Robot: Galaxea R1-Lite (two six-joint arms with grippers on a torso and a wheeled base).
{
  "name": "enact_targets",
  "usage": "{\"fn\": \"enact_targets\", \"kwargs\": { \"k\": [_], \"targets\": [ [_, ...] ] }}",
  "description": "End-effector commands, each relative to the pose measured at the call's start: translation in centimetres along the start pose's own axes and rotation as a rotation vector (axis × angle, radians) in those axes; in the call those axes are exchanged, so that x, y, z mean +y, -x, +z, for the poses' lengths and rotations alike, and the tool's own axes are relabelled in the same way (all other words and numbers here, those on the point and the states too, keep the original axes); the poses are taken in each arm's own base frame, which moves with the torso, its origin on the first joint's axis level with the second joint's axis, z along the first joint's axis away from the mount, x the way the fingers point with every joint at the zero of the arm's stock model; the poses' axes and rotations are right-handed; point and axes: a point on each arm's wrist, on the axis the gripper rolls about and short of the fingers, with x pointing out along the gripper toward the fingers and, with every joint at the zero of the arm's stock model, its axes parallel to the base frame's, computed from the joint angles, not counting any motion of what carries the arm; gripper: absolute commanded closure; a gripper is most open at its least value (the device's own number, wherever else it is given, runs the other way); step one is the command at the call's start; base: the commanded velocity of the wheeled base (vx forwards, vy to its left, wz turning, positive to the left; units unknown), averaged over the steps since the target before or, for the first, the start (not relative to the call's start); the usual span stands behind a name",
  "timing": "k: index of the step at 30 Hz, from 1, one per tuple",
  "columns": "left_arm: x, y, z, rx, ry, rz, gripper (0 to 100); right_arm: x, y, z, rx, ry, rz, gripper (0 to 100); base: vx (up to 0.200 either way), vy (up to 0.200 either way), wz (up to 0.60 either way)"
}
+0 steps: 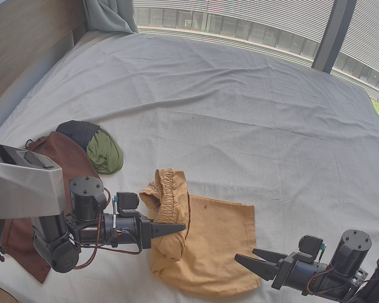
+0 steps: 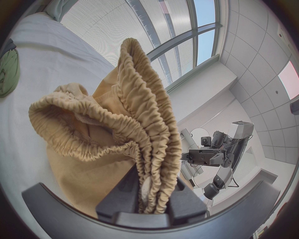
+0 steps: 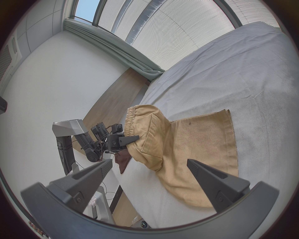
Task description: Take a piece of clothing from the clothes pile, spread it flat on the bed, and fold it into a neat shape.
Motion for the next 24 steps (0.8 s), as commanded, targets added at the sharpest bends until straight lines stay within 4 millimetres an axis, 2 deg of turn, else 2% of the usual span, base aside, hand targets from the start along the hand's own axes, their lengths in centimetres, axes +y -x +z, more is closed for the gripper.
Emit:
{"fn": "enact_targets", "kwargs": {
  "k": [1,15,24],
  "targets": [
    [-0.1,-0.8,-0.4,0.014,0.001,-0.015,100,-0.1,0.0,0.3,-0.015,0.003,-0.002,0,0.000,0.000,0.00],
    [-0.5,-2.3,-1.1,0.040,0.014,-0.047,100,-0.4,0.0,1.1,-0.050,0.010,-0.009,0,0.000,0.000,0.00],
    [-0.3,-4.7,-2.0,0.049,0.023,-0.080,100,-0.6,0.2,1.4,-0.065,0.011,-0.018,0,0.000,0.000,0.00]
  ]
}}
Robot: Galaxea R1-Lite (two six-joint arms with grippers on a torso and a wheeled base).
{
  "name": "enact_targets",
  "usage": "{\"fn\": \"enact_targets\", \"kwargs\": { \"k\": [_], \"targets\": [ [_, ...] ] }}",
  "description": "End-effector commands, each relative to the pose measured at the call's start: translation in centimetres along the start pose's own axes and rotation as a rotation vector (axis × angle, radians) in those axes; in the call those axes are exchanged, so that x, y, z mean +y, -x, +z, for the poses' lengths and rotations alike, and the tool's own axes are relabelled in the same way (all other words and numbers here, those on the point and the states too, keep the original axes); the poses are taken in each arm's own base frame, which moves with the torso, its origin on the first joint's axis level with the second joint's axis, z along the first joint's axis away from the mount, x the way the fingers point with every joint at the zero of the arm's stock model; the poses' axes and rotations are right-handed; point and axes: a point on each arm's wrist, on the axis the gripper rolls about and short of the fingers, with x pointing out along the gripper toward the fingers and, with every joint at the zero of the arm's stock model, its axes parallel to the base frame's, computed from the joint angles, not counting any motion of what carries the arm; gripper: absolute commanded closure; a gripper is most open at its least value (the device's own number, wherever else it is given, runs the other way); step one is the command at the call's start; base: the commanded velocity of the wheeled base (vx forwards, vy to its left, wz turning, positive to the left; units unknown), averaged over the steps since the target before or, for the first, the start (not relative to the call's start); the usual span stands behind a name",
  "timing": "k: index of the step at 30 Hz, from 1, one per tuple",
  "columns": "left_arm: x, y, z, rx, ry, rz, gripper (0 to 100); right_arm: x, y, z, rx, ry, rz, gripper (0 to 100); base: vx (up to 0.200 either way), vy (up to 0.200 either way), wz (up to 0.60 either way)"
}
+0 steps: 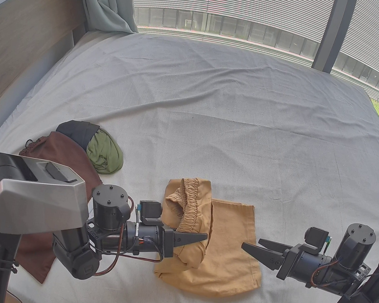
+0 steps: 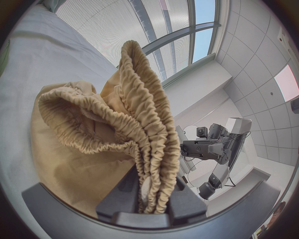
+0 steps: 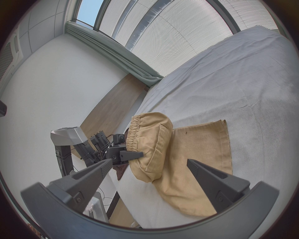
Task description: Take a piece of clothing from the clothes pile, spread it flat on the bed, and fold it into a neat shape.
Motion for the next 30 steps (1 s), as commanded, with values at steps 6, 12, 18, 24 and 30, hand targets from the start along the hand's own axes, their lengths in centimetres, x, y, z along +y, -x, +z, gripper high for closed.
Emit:
{"fn": "enact_targets", "kwargs": {
  "k": [6,12,18,24,30],
  "targets": [
    [0.7,-1.8,-0.8,0.004,0.003,-0.002,100,-0.3,0.2,0.4,-0.020,0.001,-0.013,0,0.000,0.000,0.00],
    [0.5,-2.7,-1.3,0.013,0.037,-0.020,100,-0.4,0.2,0.6,-0.026,0.002,-0.014,0,0.000,0.000,0.00],
    [0.9,-3.1,-2.1,0.020,0.044,-0.013,100,-0.4,0.2,0.6,-0.028,0.003,-0.014,0,0.000,0.000,0.00],
    [1.0,-3.8,-2.4,0.026,0.042,-0.020,100,-0.4,0.2,0.7,-0.031,0.004,-0.014,0,0.000,0.000,0.00],
    [0.9,-4.0,-2.3,0.025,0.040,-0.026,100,-0.3,0.3,0.7,-0.033,0.004,-0.012,0,0.000,0.000,0.00]
  ]
}}
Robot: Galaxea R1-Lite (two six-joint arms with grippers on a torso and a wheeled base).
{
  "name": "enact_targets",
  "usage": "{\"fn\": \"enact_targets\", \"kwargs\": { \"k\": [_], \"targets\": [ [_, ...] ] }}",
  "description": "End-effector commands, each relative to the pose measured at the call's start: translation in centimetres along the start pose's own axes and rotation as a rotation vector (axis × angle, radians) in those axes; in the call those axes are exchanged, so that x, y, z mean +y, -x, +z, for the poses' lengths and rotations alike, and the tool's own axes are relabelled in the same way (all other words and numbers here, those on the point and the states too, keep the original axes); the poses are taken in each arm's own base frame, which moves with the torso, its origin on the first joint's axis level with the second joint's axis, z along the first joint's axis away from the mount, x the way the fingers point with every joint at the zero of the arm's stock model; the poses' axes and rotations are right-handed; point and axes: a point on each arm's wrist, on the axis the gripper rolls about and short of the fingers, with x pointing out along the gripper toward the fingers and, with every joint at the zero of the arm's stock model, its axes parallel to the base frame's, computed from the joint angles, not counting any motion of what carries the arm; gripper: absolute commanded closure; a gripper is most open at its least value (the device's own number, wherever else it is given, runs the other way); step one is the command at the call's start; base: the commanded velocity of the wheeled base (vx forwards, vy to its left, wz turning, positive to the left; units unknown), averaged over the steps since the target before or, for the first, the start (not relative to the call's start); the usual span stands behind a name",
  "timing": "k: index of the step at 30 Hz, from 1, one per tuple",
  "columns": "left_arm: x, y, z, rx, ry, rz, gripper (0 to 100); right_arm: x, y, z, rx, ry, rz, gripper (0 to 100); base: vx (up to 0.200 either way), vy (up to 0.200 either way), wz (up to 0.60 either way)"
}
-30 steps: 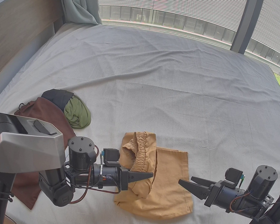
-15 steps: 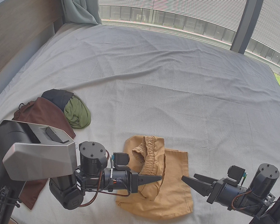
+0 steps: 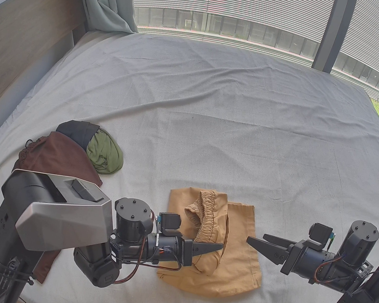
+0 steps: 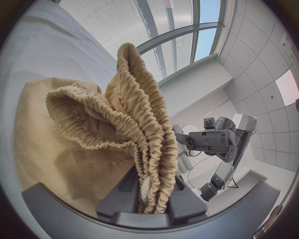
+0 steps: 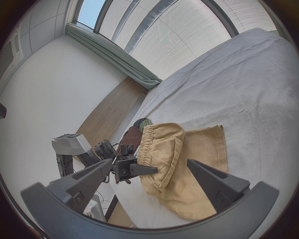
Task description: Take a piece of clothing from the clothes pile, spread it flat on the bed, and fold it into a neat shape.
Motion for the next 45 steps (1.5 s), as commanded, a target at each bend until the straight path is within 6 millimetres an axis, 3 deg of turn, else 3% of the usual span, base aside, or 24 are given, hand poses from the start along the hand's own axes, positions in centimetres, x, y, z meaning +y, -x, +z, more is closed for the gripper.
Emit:
{"fn": "enact_targets", "kwargs": {
  "k": [1,23,24,35,45],
  "targets": [
    [-0.1,-0.2,-0.2,0.004,0.001,-0.006,100,0.0,0.0,0.0,-0.001,0.001,0.002,0,0.000,0.000,0.00],
    [-0.1,-1.3,-1.2,0.022,0.056,-0.027,100,0.0,0.0,0.1,-0.006,0.003,0.002,0,0.000,0.000,0.00],
    [-0.1,-1.3,-1.2,0.022,0.056,-0.027,0,0.0,0.0,0.1,-0.006,0.003,0.002,0,0.000,0.000,0.00],
    [-0.1,-1.3,-1.2,0.009,0.056,-0.006,0,0.0,0.0,0.1,-0.005,0.003,0.004,0,0.000,0.000,0.00],
    [-3.5,2.2,1.9,-0.063,0.026,0.029,0,0.2,-0.1,-0.2,0.009,0.003,0.012,0,0.000,0.000,0.00]
  ]
}}
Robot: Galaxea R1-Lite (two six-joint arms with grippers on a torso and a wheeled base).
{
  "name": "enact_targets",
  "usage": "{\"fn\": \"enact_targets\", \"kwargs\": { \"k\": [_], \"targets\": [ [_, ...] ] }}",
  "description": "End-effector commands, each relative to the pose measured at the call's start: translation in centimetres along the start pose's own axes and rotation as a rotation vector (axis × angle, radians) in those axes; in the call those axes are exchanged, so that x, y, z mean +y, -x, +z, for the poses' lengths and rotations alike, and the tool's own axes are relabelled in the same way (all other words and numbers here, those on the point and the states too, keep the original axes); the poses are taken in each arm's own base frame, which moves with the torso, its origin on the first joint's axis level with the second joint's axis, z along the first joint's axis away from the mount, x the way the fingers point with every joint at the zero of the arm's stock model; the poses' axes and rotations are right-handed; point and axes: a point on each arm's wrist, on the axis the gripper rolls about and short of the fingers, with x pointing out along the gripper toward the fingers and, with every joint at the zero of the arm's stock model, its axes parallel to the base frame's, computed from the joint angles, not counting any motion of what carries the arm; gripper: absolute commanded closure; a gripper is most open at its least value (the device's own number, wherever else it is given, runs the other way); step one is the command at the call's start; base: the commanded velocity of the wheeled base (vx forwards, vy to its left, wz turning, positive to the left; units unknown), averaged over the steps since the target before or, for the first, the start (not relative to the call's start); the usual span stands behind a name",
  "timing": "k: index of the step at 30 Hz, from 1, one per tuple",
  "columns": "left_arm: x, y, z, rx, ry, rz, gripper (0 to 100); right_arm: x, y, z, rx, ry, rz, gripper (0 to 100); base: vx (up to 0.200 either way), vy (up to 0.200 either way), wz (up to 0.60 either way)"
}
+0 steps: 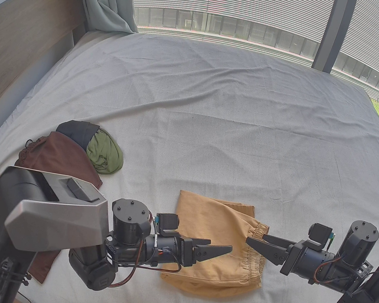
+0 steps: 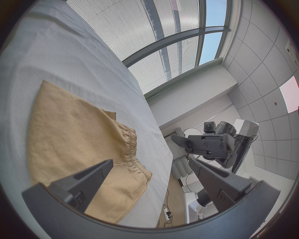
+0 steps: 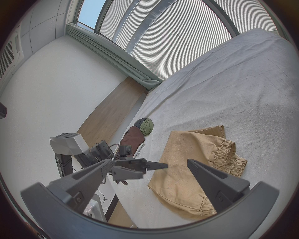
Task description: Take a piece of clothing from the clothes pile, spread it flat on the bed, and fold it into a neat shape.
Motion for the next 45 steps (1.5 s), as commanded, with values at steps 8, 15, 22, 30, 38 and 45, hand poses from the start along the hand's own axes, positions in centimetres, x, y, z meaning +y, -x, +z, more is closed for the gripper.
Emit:
{"fn": "enact_targets", "kwargs": {
  "k": [8,15,22,30,38,45],
  "targets": [
    [-4.6,4.3,4.2,-0.107,-0.088,-0.011,0,0.4,-0.1,-0.3,0.011,0.005,0.011,0,0.000,0.000,0.00],
    [-6.1,8.2,6.7,-0.194,-0.169,0.024,0,0.6,0.0,-0.1,0.003,0.011,0.019,0,0.000,0.000,0.00],
    [-5.4,13.3,7.4,-0.246,-0.269,0.158,0,0.6,0.0,-0.1,0.002,0.010,0.018,0,0.000,0.000,0.00],
    [-3.7,18.0,6.2,-0.218,-0.349,0.308,0,0.4,-0.1,-0.3,0.012,0.004,0.011,0,0.000,0.000,0.00],
    [-2.2,20.4,6.1,-0.179,-0.537,0.375,0,-0.8,0.6,-0.5,0.014,-0.028,-0.047,0,0.000,0.000,0.00],
    [-0.7,21.5,5.2,-0.084,-0.726,0.319,0,-2.5,0.9,-2.3,0.083,-0.085,-0.124,0,0.000,0.000,0.00]
  ]
}}
